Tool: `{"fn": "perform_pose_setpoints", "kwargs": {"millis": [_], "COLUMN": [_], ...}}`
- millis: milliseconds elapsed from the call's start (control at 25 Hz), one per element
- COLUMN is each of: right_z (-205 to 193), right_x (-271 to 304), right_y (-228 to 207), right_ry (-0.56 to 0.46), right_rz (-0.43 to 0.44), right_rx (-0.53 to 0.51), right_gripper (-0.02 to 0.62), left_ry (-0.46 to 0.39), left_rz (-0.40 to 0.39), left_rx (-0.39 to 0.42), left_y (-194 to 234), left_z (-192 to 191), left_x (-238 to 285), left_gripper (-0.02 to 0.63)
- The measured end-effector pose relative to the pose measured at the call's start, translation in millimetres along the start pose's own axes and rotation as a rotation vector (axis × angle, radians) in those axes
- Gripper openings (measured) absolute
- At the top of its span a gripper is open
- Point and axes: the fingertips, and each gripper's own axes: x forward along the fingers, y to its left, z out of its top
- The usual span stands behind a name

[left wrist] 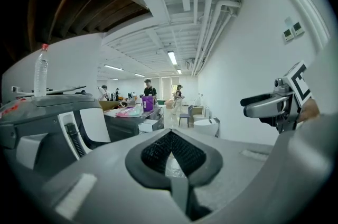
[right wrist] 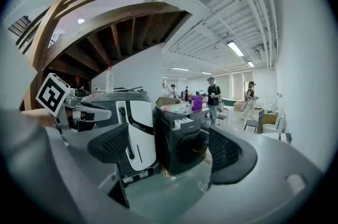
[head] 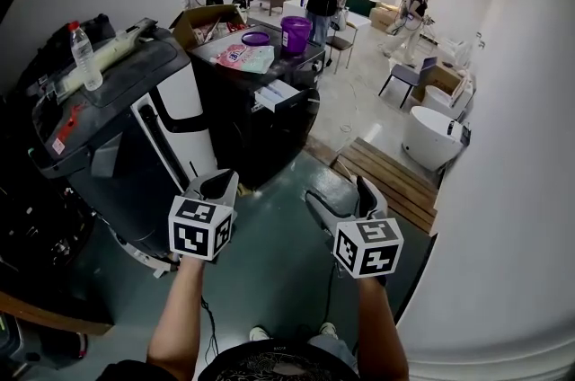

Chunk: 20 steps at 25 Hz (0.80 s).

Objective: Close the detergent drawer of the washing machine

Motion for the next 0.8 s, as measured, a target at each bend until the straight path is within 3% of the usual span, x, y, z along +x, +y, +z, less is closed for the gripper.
{"fn": "perform_pose_setpoints", "kwargs": {"millis": [320, 800], "right_z": [9, 22], "right_x": [17, 45], "right_y": [28, 38], "right_ry": [-0.004, -0.01], "right_rz": [0.006, 0.011], "right_rx": [-0.005, -0.006], "right_gripper": [0.492, 0.494], "left_ry": [-0.002, -0.006], "left_rz": [-0.015, -0.033], "left_rx": [0.01, 0.011], "left_y": [22, 43], "left_z": [-1, 0], "left_x": [-9, 1], "left_gripper": [0.0, 0.0]}}
